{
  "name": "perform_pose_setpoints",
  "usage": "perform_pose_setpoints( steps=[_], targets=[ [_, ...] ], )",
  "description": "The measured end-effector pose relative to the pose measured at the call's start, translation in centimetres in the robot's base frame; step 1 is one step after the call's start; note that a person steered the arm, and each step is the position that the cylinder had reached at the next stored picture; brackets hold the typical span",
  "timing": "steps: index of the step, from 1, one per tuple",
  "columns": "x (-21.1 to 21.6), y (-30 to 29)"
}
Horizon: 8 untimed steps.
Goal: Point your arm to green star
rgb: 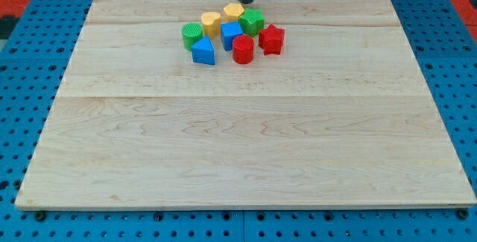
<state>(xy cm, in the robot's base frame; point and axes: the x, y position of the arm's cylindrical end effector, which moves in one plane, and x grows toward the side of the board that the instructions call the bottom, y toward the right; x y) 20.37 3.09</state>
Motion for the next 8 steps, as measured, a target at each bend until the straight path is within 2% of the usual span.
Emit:
perform_pose_setpoints(
  steps=[1, 5, 8],
  targets=[
    [0.4, 1.8],
    [-0.6, 2.4],
    [0.4, 3.3]
  ],
)
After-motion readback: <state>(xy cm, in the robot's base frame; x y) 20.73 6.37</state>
